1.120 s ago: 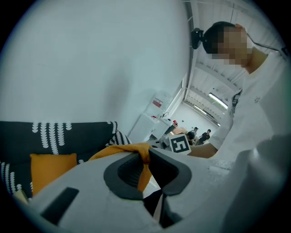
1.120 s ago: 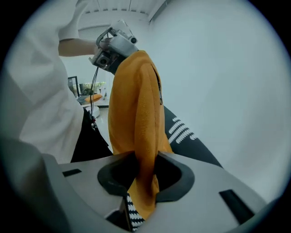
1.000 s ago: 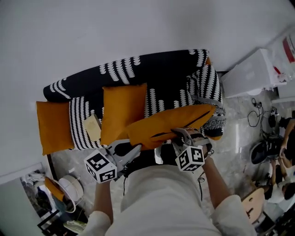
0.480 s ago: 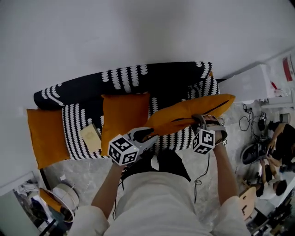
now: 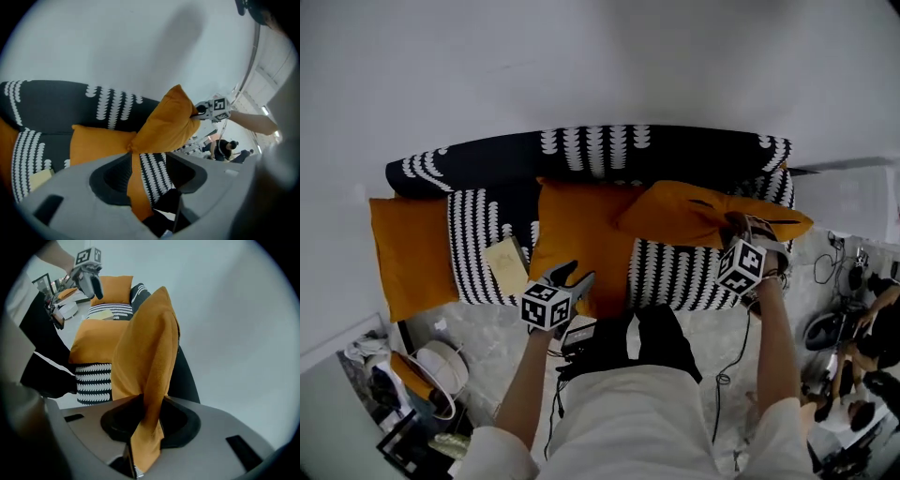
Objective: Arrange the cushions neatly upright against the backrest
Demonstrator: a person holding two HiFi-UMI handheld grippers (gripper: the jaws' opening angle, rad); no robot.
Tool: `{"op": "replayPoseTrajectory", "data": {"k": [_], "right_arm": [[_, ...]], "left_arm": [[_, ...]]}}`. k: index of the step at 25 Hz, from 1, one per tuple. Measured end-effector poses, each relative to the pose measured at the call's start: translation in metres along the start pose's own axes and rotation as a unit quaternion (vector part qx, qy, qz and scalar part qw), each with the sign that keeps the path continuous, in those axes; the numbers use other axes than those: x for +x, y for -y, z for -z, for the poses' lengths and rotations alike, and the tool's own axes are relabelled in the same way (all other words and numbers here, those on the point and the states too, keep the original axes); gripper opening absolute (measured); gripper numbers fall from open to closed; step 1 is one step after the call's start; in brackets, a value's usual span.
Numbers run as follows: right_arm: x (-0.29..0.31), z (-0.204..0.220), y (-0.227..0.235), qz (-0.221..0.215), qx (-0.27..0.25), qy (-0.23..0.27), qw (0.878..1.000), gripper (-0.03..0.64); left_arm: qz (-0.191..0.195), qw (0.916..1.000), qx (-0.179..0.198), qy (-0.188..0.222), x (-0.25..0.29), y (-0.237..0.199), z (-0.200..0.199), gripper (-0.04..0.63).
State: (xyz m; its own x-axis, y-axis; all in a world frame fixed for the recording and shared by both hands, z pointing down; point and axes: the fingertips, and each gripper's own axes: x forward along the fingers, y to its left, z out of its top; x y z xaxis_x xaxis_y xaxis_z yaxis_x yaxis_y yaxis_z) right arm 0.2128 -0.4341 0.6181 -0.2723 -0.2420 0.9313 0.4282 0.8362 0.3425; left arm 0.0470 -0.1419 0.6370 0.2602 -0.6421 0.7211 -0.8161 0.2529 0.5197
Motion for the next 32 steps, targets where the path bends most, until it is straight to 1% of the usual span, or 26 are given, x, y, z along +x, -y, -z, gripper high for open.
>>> {"op": "replayPoseTrajectory", "data": {"k": [3, 6, 10, 13, 14, 17, 18, 19, 21, 23, 24, 26, 27, 29, 30, 31, 32], "right_arm": [[0.015, -0.005, 0.021, -0.002, -0.017, 0.006, 1.0, 0.103], [0.021, 0.002, 0.04, 0.005, -0.03, 0.011, 0.999, 0.103], [0.035, -0.007, 0.05, 0.013, -0.033, 0.013, 0.999, 0.104], [0.04, -0.011, 0.055, 0.02, -0.03, 0.012, 0.999, 0.104], [0.041, -0.01, 0.056, 0.021, -0.027, 0.011, 0.999, 0.104], [0.044, -0.01, 0.058, 0.02, -0.02, 0.009, 1.0, 0.106], [0.044, -0.01, 0.058, 0.019, -0.021, 0.009, 1.0, 0.107], [0.044, -0.01, 0.059, 0.017, -0.025, 0.008, 1.0, 0.109], [0.044, -0.009, 0.06, 0.015, -0.032, 0.005, 0.999, 0.109], [0.044, -0.007, 0.059, 0.015, -0.037, 0.004, 0.999, 0.11], [0.045, -0.007, 0.058, 0.016, -0.04, 0.003, 0.999, 0.11], [0.045, -0.005, 0.058, 0.017, -0.043, 0.001, 0.999, 0.11], [0.044, -0.005, 0.058, 0.017, -0.042, 0.0, 0.999, 0.11], [0.043, -0.006, 0.056, 0.016, -0.042, -0.002, 0.999, 0.11], [0.043, -0.006, 0.054, 0.015, -0.045, -0.005, 0.999, 0.11], [0.042, -0.007, 0.052, 0.014, -0.048, -0.007, 0.999, 0.11], [0.041, -0.007, 0.05, 0.012, -0.051, -0.009, 0.999, 0.109]], "left_arm": [[-0.055, 0.9979, -0.03, -0.017, 0.015, -0.051, 0.015, 0.225], [-0.087, 0.9932, -0.073, -0.026, 0.031, -0.087, 0.03, 0.233], [-0.134, 0.9841, -0.098, -0.062, 0.048, -0.158, 0.067, 0.261], [-0.151, 0.9773, -0.123, -0.084, 0.055, -0.195, 0.097, 0.299], [-0.156, 0.9757, -0.125, -0.089, 0.057, -0.205, 0.106, 0.31], [-0.175, 0.9727, -0.116, -0.098, 0.062, -0.235, 0.126, 0.369], [-0.176, 0.9726, -0.118, -0.095, 0.064, -0.242, 0.129, 0.39], [-0.172, 0.9731, -0.127, -0.088, 0.068, -0.248, 0.132, 0.398], [-0.144, 0.9754, -0.151, -0.069, 0.08, -0.252, 0.138, 0.422], [-0.114, 0.976, -0.178, -0.052, 0.091, -0.251, 0.144, 0.417], [-0.108, 0.9747, -0.19, -0.049, 0.093, -0.249, 0.147, 0.404], [-0.116, 0.9722, -0.197, -0.051, 0.093, -0.245, 0.15, 0.324], [-0.122, 0.9725, -0.191, -0.052, 0.092, -0.242, 0.148, 0.27], [-0.137, 0.9744, -0.17, -0.055, 0.087, -0.234, 0.144, 0.121], [-0.144, 0.9752, -0.157, -0.058, 0.082, -0.23, 0.143, 0.067], [-0.15, 0.9759, -0.146, -0.062, 0.077, -0.224, 0.141, 0.032], [-0.154, 0.9763, -0.138, -0.062, 0.07, -0.218, 0.138, 0.018]]}}
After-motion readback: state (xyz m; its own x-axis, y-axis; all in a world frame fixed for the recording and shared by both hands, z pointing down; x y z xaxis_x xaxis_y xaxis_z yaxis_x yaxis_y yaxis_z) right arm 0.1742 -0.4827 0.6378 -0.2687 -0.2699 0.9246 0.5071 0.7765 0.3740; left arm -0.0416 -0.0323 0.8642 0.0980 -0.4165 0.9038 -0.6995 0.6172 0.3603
